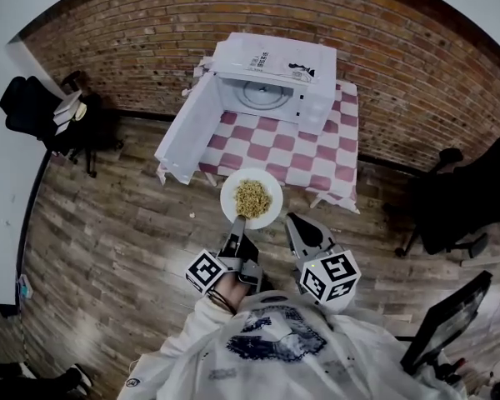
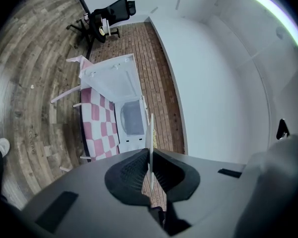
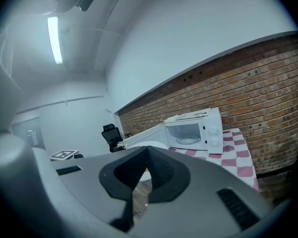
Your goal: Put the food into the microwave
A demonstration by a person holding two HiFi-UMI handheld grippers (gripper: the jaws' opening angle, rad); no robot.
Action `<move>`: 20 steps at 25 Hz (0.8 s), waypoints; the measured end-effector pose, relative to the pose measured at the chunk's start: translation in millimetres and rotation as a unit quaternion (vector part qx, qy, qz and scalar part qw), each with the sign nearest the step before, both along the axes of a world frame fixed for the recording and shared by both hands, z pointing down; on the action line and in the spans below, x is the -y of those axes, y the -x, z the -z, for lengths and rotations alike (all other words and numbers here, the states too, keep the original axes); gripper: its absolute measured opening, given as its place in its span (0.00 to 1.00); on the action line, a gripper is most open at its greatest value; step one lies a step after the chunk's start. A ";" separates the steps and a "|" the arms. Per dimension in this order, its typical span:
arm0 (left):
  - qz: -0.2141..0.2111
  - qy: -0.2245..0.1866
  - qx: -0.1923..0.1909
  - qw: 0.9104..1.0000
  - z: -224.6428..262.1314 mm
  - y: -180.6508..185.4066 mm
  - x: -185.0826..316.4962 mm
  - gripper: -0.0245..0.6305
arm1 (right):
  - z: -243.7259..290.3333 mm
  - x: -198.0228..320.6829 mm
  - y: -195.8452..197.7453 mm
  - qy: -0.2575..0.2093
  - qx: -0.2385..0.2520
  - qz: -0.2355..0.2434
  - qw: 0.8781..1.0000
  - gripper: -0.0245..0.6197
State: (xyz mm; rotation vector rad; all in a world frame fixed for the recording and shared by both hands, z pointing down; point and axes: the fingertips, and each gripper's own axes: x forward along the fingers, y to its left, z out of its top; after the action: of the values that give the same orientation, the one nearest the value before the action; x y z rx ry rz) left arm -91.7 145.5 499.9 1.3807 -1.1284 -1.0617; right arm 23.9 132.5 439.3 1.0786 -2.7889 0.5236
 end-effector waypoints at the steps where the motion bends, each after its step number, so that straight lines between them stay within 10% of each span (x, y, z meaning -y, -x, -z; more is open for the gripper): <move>1: -0.003 0.002 -0.001 1.000 0.0 8.0 6.2 0.08 | 0.9 5.9 7.4 0.000 0.000 -0.004 1.000 0.06; 20: -0.061 0.010 0.001 0.998 -4.5 70.5 85.2 0.08 | 3.1 77.7 74.6 -0.004 -0.007 -0.059 0.998 0.06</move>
State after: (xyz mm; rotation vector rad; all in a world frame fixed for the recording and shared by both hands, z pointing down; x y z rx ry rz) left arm -162.3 60.3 504.5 1.4172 -1.0400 -0.9602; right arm -50.7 54.8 436.2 1.2490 -2.7310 0.5150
